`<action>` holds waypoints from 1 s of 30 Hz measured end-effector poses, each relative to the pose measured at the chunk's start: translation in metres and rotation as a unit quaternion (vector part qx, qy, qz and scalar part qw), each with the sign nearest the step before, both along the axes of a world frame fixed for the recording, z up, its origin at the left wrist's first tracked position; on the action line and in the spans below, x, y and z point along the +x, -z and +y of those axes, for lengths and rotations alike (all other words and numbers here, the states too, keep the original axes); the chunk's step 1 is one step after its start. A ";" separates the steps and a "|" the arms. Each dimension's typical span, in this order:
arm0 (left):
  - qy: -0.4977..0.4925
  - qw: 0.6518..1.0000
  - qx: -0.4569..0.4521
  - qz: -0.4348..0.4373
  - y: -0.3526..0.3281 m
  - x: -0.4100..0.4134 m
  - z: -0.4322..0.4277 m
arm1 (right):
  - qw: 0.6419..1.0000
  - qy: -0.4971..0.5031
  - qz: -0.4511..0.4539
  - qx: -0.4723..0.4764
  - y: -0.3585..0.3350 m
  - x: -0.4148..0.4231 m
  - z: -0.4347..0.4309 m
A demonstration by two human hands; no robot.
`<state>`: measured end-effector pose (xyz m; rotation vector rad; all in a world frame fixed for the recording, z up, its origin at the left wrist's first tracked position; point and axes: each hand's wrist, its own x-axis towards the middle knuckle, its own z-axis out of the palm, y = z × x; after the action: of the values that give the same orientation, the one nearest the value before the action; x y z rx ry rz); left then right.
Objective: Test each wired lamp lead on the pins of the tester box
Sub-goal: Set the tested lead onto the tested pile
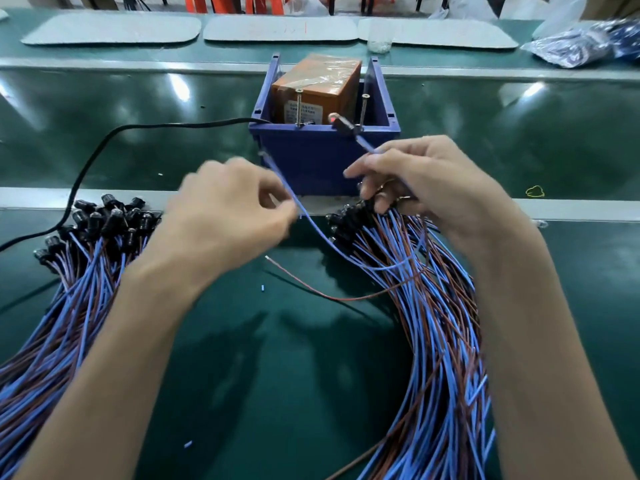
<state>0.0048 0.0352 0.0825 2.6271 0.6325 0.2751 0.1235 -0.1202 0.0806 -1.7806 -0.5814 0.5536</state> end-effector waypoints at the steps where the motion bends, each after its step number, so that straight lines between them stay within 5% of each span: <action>1: -0.021 0.997 0.022 -0.076 -0.004 -0.001 -0.003 | 1.000 -0.022 -0.003 -0.018 0.000 -0.002 0.002; 3: -0.026 0.977 0.014 -0.211 -0.009 -0.003 -0.011 | 0.999 -0.048 0.005 -0.021 0.000 -0.006 0.005; 5: 0.017 0.971 -0.013 -0.238 -0.010 -0.001 -0.018 | 0.999 -0.052 0.013 0.005 -0.002 -0.008 0.006; 8: 0.156 0.984 -0.075 -0.048 -0.003 0.003 -0.026 | 0.993 -0.008 0.041 0.110 -0.004 -0.007 0.006; 11: 0.289 0.943 -0.037 0.161 0.012 0.006 -0.037 | 0.971 0.042 0.094 0.216 -0.008 -0.002 0.004; 16: 0.341 0.924 -0.058 0.164 0.020 0.008 -0.056 | 0.925 0.063 0.178 0.330 -0.014 0.004 -0.005; 19: 0.356 0.918 -0.067 0.159 0.020 0.007 -0.057 | 0.852 0.024 0.293 0.434 -0.015 0.006 -0.009; 21: 0.355 0.923 -0.082 0.121 0.017 0.005 -0.058 | 0.794 0.014 0.366 0.486 -0.015 0.008 -0.009; 23: 0.300 0.949 -0.090 0.021 0.011 0.004 -0.058 | 0.777 0.021 0.388 0.496 -0.015 0.009 -0.010; 26: 0.225 0.961 -0.077 -0.141 0.003 0.002 -0.055 | 0.808 0.026 0.367 0.460 -0.015 0.009 -0.009; 30: 0.158 0.960 -0.056 -0.222 -0.004 -0.001 -0.063 | 0.846 0.040 0.335 0.413 -0.015 0.008 -0.006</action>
<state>0.0034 -0.0280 0.0870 2.3901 0.0726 0.6799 0.1318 -0.1264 0.0959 -0.7081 -0.1836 0.6832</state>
